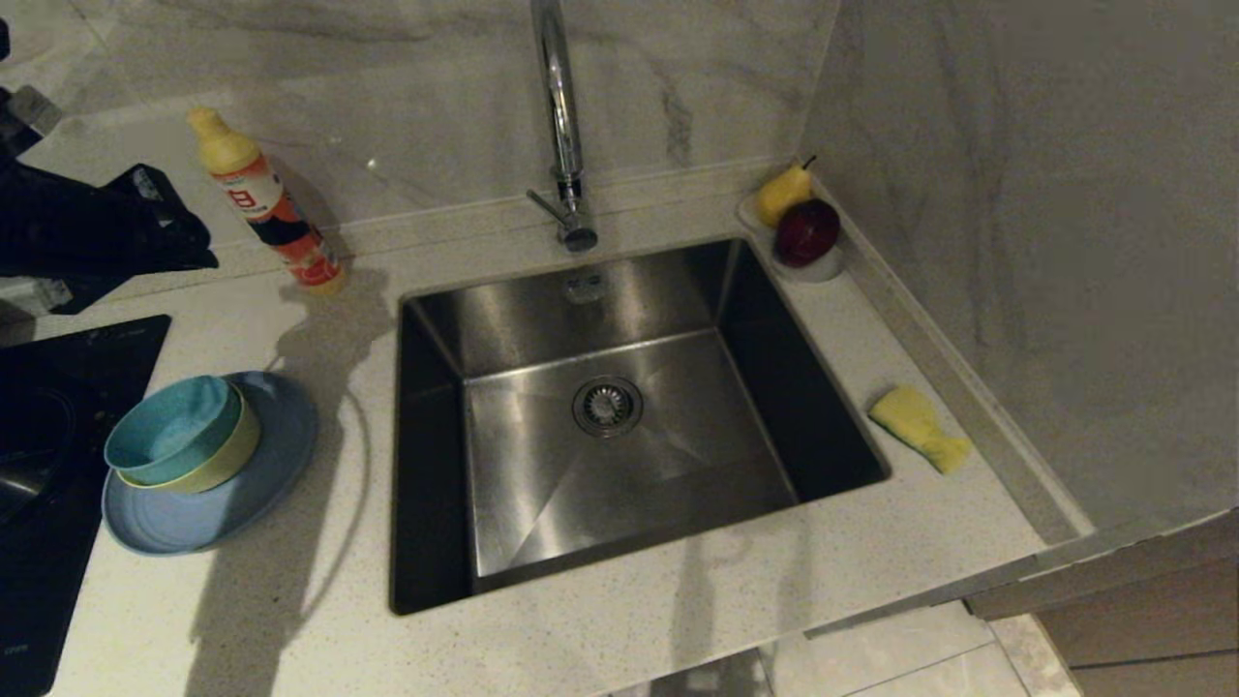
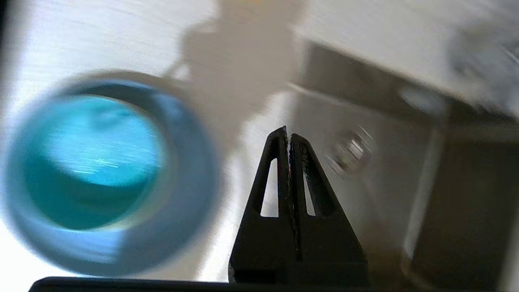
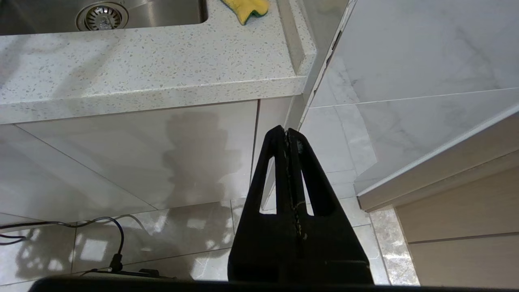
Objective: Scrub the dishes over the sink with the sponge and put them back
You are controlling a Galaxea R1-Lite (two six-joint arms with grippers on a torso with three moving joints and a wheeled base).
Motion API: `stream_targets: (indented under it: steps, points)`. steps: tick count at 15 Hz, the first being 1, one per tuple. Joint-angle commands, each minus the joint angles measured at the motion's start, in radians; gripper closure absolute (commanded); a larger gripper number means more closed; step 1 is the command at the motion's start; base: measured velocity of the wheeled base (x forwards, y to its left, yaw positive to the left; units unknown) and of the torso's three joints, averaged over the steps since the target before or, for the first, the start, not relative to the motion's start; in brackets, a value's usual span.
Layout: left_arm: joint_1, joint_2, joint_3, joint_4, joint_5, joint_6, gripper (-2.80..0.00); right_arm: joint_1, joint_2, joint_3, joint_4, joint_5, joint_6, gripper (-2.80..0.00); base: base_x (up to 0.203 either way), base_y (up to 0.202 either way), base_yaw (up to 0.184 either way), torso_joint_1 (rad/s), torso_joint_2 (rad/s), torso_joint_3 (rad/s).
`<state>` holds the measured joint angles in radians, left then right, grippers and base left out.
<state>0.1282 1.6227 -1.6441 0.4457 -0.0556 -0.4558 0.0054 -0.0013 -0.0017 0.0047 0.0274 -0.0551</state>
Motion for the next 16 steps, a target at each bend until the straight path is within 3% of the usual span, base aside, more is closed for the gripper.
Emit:
stream_targets:
  steps: [1,5,9,16]
  points:
    - [-0.103,-0.047,0.008,0.002,-0.009,0.003,0.0,0.001,-0.002,0.0,-0.002,0.0,0.0,0.0,0.0,0.0,0.0,0.0,0.0,0.0]
    - [-0.194,-0.168,0.044,-0.018,-0.013,0.03,0.0,0.001,-0.002,0.0,0.0,0.0,-0.001,0.0,0.0,0.0,0.0,0.0,0.0,0.0]
    - [-0.198,-0.374,0.186,-0.023,-0.008,0.156,0.0,0.001,-0.002,0.0,0.0,0.0,0.0,0.0,0.0,0.0,0.0,0.0,0.0,0.0]
    - [-0.197,-0.727,0.515,-0.084,-0.01,0.167,0.0,0.001,0.0,0.0,0.0,0.0,0.0,0.0,0.0,0.0,0.0,0.0,0.0,0.0]
